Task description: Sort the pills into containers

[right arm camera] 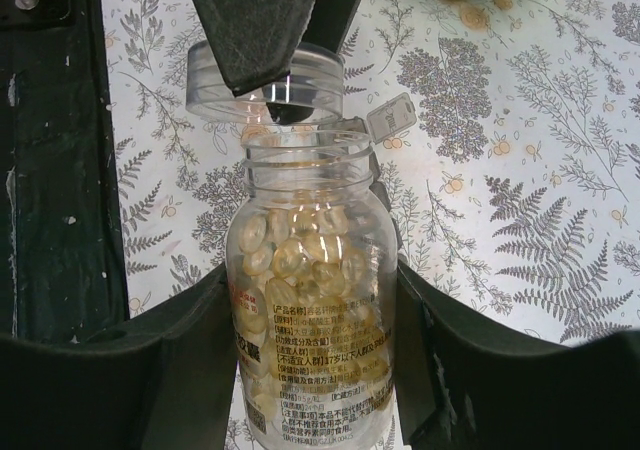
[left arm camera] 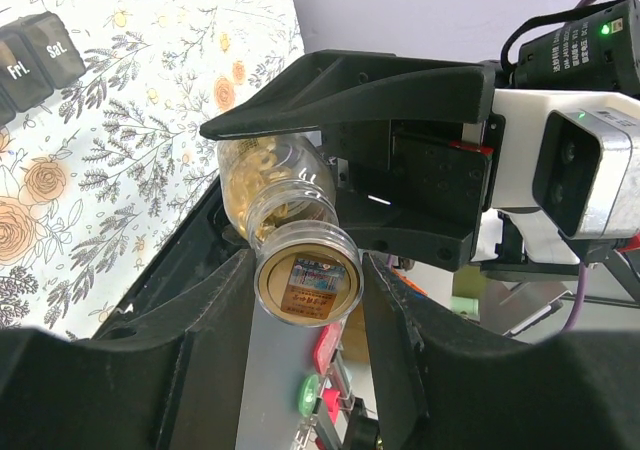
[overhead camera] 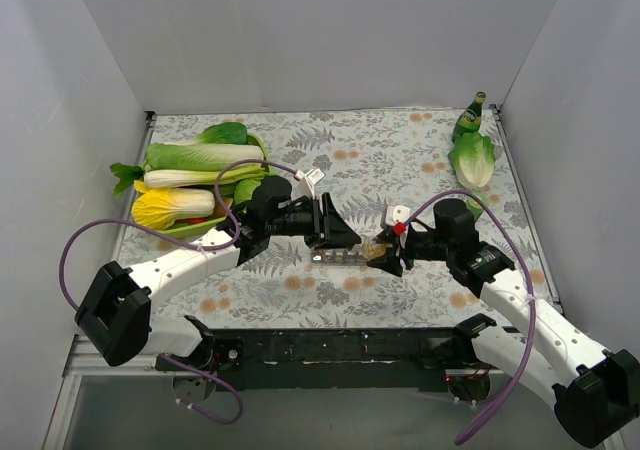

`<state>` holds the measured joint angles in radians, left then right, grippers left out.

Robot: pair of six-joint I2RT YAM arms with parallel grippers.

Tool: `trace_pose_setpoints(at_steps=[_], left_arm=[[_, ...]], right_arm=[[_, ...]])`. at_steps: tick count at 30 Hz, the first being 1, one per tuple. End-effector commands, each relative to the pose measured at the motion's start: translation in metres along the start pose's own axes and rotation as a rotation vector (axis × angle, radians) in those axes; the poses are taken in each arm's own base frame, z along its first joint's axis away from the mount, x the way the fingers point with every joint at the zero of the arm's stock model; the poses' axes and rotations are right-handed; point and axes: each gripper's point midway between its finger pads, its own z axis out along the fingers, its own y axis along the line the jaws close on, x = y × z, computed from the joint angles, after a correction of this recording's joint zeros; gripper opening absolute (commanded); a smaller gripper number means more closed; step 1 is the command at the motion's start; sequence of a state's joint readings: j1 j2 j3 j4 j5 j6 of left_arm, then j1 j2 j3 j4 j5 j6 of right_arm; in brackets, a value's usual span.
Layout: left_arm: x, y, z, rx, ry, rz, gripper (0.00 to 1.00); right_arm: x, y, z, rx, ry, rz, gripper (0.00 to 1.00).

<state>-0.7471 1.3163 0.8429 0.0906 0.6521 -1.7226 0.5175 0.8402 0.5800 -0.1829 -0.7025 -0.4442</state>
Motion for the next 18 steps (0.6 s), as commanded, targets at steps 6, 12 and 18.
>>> trace_pose_setpoints(at_steps=[6, 12, 18], left_arm=[[-0.011, -0.008, 0.002, 0.003, -0.058, 0.002, 0.21], [-0.014, -0.005, 0.002, -0.016, -0.074, -0.003, 0.21], [-0.015, -0.003, 0.004, -0.025, -0.072, -0.007, 0.21]], right_arm=[[-0.031, -0.007, -0.002, 0.014, -0.053, -0.030, 0.13], [-0.031, -0.007, -0.002, 0.016, -0.049, -0.028, 0.13], [-0.031, -0.006, -0.002, 0.010, -0.051, -0.027, 0.13]])
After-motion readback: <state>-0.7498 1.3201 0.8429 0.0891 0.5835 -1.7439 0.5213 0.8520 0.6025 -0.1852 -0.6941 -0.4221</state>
